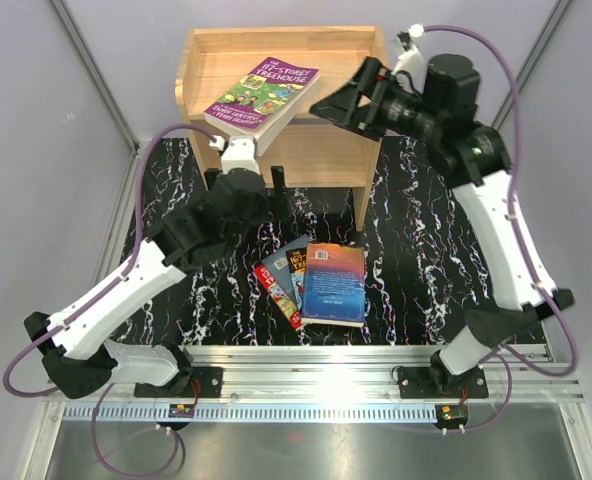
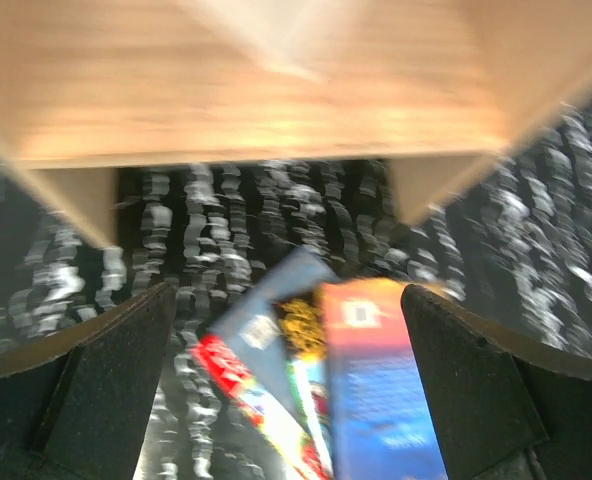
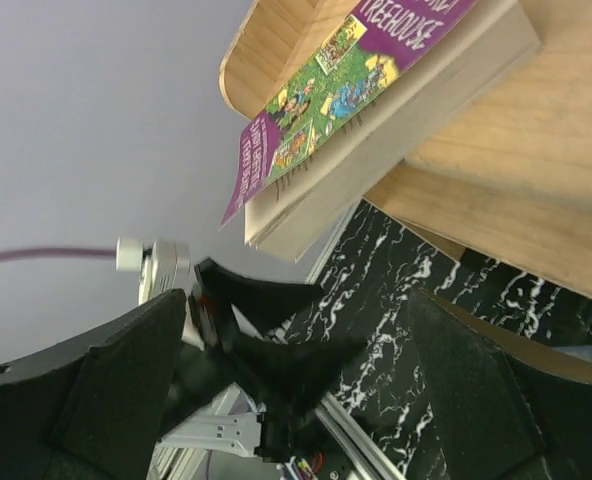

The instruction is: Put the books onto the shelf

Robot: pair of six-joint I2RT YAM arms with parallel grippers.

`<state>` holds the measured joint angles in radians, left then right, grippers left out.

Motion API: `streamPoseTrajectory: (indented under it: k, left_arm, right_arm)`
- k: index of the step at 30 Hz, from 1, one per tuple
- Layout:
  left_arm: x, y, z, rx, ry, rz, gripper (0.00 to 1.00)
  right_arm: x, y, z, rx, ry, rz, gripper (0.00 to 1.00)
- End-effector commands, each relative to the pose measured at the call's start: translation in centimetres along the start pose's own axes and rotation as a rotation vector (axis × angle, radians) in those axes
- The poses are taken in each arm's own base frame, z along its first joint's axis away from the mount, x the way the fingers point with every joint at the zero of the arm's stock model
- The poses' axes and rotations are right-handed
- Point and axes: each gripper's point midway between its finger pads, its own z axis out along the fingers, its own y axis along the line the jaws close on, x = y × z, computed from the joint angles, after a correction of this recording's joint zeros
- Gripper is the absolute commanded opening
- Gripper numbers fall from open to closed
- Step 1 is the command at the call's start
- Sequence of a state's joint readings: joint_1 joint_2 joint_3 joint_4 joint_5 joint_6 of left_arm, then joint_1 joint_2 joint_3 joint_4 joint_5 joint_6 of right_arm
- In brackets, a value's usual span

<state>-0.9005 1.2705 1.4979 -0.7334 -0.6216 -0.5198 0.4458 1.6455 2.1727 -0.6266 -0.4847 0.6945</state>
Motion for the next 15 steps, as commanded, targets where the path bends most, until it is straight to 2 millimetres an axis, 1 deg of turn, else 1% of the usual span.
streamPoseTrajectory:
  k: [1, 2, 3, 4, 5, 7, 8, 9, 10, 11, 12, 13, 14, 15]
  left_arm:
    - [-2.0, 3.6, -1.3, -0.038, -0.051, -0.013, 0.99]
    - [-2.3, 4.3, -1.8, -0.041, -0.067, -0.023, 0.99]
    - [-2.9, 5.0, -1.9, -0.053, -0.088, -0.031, 0.99]
    - [-3.2, 5.5, -2.0, -0.06, -0.102, -0.035, 0.97]
    - [-3.7, 5.9, -2.3, -0.061, -0.12, -0.035, 0.95]
    - [-5.0, 6.7, -2.3, -0.076, -0.152, -0.051, 0.9]
    - [-5.4, 6.9, -2.1, -0.087, -0.158, -0.049, 0.84]
    - [-6.5, 7.4, -2.2, -0.102, -0.179, -0.053, 0.82]
    - [-6.9, 7.5, -1.9, -0.11, -0.181, -0.053, 0.79]
    - [-7.0, 7.5, -1.2, -0.123, -0.174, -0.037, 0.75]
    - [-8.2, 7.4, -1.3, -0.126, -0.194, -0.044, 0.74]
    - [-8.6, 7.4, -0.9, -0.131, -0.194, -0.04, 0.72]
    - [-8.5, 7.1, 0.1, -0.142, -0.18, -0.028, 0.71]
    - [-8.8, 7.0, 0.5, -0.142, -0.179, -0.029, 0.71]
  right_arm:
    - [-0.6, 2.5, -6.6, 0.024, -0.097, -0.104, 1.0]
    - [-0.5, 2.2, -7.1, 0.041, -0.115, -0.111, 1.0]
    - [0.6, 0.9, -7.2, 0.072, -0.096, -0.097, 1.0]
    - [1.0, 0.7, -7.6, 0.083, -0.098, -0.093, 1.0]
    - [2.0, 0.4, -8.6, 0.089, -0.102, -0.078, 1.0]
    - [3.0, 0.0, -9.3, 0.088, -0.107, -0.061, 1.0]
    - [4.0, -0.4, -10.0, 0.084, -0.108, -0.053, 1.0]
    - [4.5, -0.6, -10.3, 0.088, -0.105, -0.035, 1.0]
    - [4.8, -0.4, -11.2, 0.085, -0.117, -0.037, 1.0]
    - [5.8, -1.4, -11.1, 0.106, -0.099, -0.022, 1.0]
    - [6.2, -1.6, -11.4, 0.113, -0.095, -0.018, 1.0]
    - [6.4, -1.6, -12.0, 0.119, -0.105, -0.019, 1.0]
    - [7.0, -2.2, -12.2, 0.139, -0.092, -0.012, 1.0]
    - [7.2, -2.3, -12.4, 0.147, -0.091, -0.014, 1.0]
